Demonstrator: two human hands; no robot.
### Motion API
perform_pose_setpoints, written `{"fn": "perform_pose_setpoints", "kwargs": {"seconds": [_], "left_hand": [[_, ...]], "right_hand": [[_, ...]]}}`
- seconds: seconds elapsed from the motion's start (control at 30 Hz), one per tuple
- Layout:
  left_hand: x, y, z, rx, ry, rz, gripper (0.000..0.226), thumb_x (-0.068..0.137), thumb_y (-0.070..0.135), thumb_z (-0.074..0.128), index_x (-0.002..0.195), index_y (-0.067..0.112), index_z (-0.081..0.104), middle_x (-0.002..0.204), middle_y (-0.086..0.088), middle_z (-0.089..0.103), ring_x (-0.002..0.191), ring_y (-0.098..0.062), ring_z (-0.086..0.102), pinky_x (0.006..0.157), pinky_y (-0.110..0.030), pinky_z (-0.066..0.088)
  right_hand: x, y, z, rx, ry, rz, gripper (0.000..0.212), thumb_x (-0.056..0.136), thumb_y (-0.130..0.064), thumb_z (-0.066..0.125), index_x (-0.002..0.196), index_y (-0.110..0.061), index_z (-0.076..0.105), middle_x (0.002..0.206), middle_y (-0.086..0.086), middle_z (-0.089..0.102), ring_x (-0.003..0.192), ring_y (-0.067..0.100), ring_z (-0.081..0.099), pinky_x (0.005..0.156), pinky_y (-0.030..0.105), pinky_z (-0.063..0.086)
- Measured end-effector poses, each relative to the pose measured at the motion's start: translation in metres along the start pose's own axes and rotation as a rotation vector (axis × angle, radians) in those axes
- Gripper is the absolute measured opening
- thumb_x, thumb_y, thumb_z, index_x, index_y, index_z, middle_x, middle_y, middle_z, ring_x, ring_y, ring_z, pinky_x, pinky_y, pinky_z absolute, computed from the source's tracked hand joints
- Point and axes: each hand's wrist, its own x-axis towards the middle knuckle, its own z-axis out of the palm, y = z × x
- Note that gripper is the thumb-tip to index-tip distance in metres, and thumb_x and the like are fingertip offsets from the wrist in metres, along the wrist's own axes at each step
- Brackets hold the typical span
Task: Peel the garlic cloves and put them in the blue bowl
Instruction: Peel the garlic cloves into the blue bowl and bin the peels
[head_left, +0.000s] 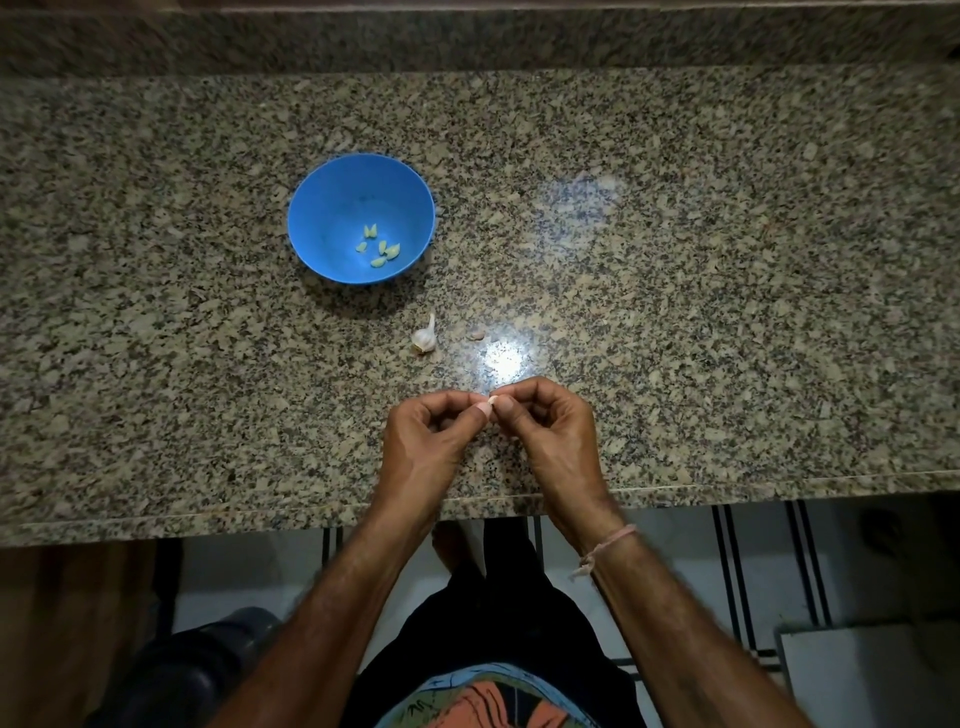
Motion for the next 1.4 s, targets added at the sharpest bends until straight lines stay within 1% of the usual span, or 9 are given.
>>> {"fn": "perform_pose_setpoints", "kwargs": {"seconds": [0.3, 0.43, 0.53, 0.63, 0.73, 0.9, 1.07, 1.27, 1.4], "left_hand": [[0.003, 0.000, 0.005, -0.010, 0.089, -0.022, 0.006, 0.094, 0.015, 0.077, 0.095, 0.009, 0.079, 0.087, -0.008, 0.080, 0.088, -0.026, 0.077, 0.080, -0.035, 0.063], [0.010, -0.005, 0.003, 0.022, 0.094, -0.021, 0.009, 0.095, 0.016, 0.075, 0.094, 0.008, 0.078, 0.087, -0.008, 0.080, 0.087, -0.020, 0.078, 0.080, -0.028, 0.062], [0.015, -0.009, 0.001, 0.075, 0.093, -0.005, 0.007, 0.093, 0.018, 0.077, 0.090, 0.011, 0.080, 0.086, -0.007, 0.079, 0.091, -0.023, 0.077, 0.079, -0.023, 0.060], [0.018, -0.011, 0.003, 0.095, 0.109, -0.016, 0.007, 0.091, 0.021, 0.078, 0.088, 0.015, 0.080, 0.086, -0.005, 0.079, 0.091, -0.024, 0.077, 0.082, -0.030, 0.062], [0.021, -0.012, 0.008, 0.092, 0.131, -0.039, 0.008, 0.092, 0.021, 0.077, 0.088, 0.015, 0.080, 0.084, -0.003, 0.079, 0.088, -0.023, 0.077, 0.082, -0.037, 0.064], [0.027, -0.020, 0.014, 0.068, 0.136, -0.093, 0.009, 0.093, 0.021, 0.075, 0.090, 0.013, 0.079, 0.085, -0.003, 0.079, 0.085, -0.018, 0.077, 0.084, -0.040, 0.063], [0.029, -0.029, 0.008, 0.064, 0.212, -0.122, 0.014, 0.095, 0.020, 0.073, 0.084, 0.013, 0.077, 0.065, 0.002, 0.065, 0.058, -0.011, 0.053, 0.061, -0.027, 0.045], [0.034, -0.031, 0.006, 0.291, 0.236, 0.015, 0.008, 0.091, 0.016, 0.075, 0.092, 0.024, 0.074, 0.084, 0.006, 0.073, 0.073, -0.007, 0.065, 0.061, -0.014, 0.048], [0.037, -0.025, 0.007, 0.304, 0.206, 0.078, 0.013, 0.097, 0.019, 0.067, 0.095, 0.026, 0.077, 0.089, 0.008, 0.075, 0.075, -0.006, 0.067, 0.063, -0.021, 0.050]], "right_hand": [[0.003, 0.002, 0.007, 0.013, 0.032, 0.007, 0.004, 0.095, -0.009, 0.075, 0.098, -0.007, 0.074, 0.101, 0.012, 0.077, 0.103, 0.031, 0.074, 0.096, 0.042, 0.061], [0.003, 0.000, 0.005, -0.050, -0.055, -0.051, 0.011, 0.095, -0.012, 0.075, 0.106, -0.011, 0.075, 0.096, 0.013, 0.076, 0.098, 0.030, 0.074, 0.091, 0.040, 0.063], [0.007, 0.000, 0.002, -0.209, -0.072, -0.105, 0.010, 0.094, -0.012, 0.077, 0.104, -0.013, 0.076, 0.094, 0.002, 0.077, 0.093, 0.018, 0.075, 0.087, 0.037, 0.063], [0.013, 0.004, 0.004, -0.272, -0.035, -0.100, 0.009, 0.094, -0.010, 0.076, 0.103, -0.014, 0.077, 0.095, -0.004, 0.078, 0.094, 0.013, 0.074, 0.088, 0.039, 0.063], [0.014, 0.009, 0.008, -0.180, 0.007, -0.036, 0.010, 0.095, -0.008, 0.074, 0.102, -0.013, 0.077, 0.100, 0.000, 0.078, 0.101, 0.017, 0.074, 0.096, 0.041, 0.061], [0.012, 0.012, 0.018, 0.141, 0.093, 0.148, 0.014, 0.097, 0.004, 0.065, 0.102, -0.004, 0.074, 0.106, 0.014, 0.075, 0.104, 0.020, 0.072, 0.096, 0.032, 0.059], [0.028, 0.014, 0.006, 0.396, 0.086, 0.274, 0.013, 0.097, -0.001, 0.066, 0.108, -0.005, 0.073, 0.100, 0.008, 0.073, 0.093, 0.017, 0.064, 0.085, 0.031, 0.055], [0.036, 0.007, -0.004, 0.389, -0.008, 0.362, 0.017, 0.093, -0.005, 0.071, 0.109, -0.010, 0.072, 0.100, 0.009, 0.074, 0.091, 0.016, 0.068, 0.084, 0.031, 0.058], [0.036, 0.003, -0.006, 0.427, -0.064, 0.443, 0.014, 0.093, -0.005, 0.072, 0.105, -0.011, 0.070, 0.095, 0.007, 0.074, 0.087, 0.016, 0.069, 0.082, 0.031, 0.059]]}}
